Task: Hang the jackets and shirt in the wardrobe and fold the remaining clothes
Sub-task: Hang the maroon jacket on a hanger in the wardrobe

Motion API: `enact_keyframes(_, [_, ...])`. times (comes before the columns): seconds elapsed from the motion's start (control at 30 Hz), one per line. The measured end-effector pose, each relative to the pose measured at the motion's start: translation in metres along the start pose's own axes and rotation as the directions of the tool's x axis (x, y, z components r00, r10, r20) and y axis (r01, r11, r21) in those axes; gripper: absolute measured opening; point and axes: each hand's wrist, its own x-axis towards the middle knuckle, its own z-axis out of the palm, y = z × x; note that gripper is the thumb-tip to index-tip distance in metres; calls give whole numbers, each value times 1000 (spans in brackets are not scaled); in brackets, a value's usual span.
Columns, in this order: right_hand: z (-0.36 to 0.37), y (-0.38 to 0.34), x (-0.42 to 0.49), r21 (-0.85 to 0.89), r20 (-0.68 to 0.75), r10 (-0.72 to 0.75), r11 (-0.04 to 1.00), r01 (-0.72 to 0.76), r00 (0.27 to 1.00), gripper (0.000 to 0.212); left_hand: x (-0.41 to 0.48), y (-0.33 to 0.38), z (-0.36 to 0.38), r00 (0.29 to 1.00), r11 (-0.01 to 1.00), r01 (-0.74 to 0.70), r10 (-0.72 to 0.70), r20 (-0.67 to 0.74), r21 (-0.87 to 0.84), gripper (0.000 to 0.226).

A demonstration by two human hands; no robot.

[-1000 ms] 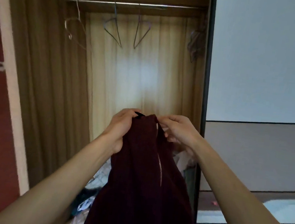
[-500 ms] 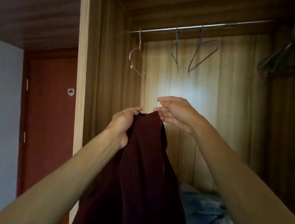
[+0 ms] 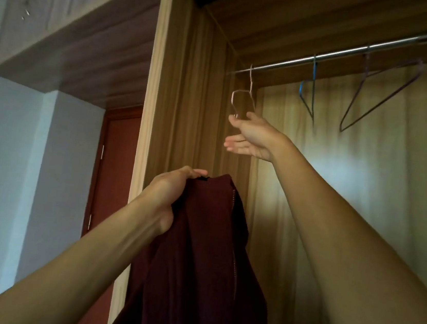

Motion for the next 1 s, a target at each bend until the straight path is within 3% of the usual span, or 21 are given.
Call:
enact_keyframes(0.27, [27,13,75,-16,-47,-193,981,192,980,65,35,-3,3,1000,999,22,-21,-21,24,31])
enact_keyframes(0.43, [19,18,103,49,-322,-190,975,217,927,57,54,-7,10,999,999,24,-22,-45,29,30])
enact_keyframes(0.6, [-5,30,114,83,-399,-222,957,276,889,41,66,-16,14,998,997,36,-33,-59,66,28])
enact_keyframes(0.83, [-23,59,91,-201,-353,-405,913,354,844,40,80,-36,29,998,998,37,-35,-50,43,26])
enact_keyframes(1.0, [-31,97,5,18,-317,-367,920,392,875,47,89,-69,43,997,997,72,-73,-23,-11,31])
